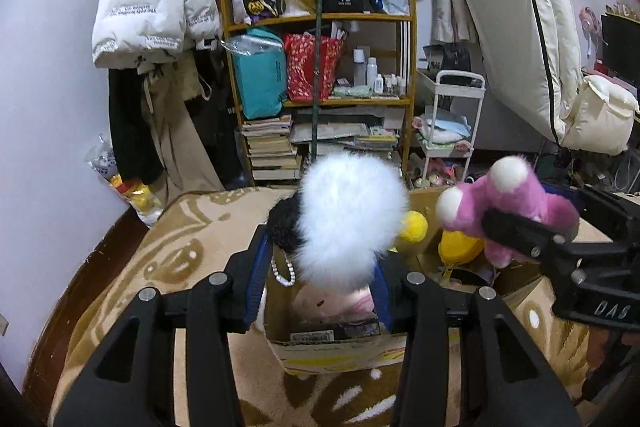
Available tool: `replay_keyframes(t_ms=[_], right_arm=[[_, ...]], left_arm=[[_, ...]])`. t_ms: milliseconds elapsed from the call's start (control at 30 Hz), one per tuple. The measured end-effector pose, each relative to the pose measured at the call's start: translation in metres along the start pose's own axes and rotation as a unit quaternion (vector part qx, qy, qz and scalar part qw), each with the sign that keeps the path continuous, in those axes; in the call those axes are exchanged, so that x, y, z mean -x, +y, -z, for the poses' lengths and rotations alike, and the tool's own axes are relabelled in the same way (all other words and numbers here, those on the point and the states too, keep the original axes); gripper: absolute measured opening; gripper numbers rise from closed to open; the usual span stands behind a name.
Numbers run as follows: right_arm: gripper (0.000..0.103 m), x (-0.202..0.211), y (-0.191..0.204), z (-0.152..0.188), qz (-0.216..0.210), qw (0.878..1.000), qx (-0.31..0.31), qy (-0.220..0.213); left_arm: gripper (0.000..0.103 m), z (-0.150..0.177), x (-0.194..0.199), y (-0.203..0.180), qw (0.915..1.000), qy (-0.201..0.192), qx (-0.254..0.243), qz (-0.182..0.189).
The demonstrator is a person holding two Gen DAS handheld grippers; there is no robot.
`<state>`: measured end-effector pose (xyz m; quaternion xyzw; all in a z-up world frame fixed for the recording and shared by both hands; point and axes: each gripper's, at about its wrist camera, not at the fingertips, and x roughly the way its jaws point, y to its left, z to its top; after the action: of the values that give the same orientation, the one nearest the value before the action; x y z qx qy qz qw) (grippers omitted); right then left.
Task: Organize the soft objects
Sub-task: 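Open the left tool over the box while the right releases the pink plush inside, then raise both tools away from the box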
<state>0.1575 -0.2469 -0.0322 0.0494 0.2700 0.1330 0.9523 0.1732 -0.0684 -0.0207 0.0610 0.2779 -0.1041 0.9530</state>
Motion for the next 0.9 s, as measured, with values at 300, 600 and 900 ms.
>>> replay_keyframes(t_ms=[300,600,900], right_arm=[[0.076,-0.007,-0.009,0.004,0.009,1.0,-0.014,0.01],[0.084,-0.013,-0.02,0.004,-0.006,0.999,-0.045,0.019],[0.093,0.009,-0.017,-0.003,-0.001,0.999,-0.049,-0.004]], left_arm=[[0.05,0.01,-0.017,-0.01,0.9995,0.03,-0.008,0.006],[0.072,0.012,-0.016,-0.01,0.9995,0.03,-0.003,-0.01],[0.084,0.018,0.002,0.005,0.9986,0.038,0.013,-0.034]])
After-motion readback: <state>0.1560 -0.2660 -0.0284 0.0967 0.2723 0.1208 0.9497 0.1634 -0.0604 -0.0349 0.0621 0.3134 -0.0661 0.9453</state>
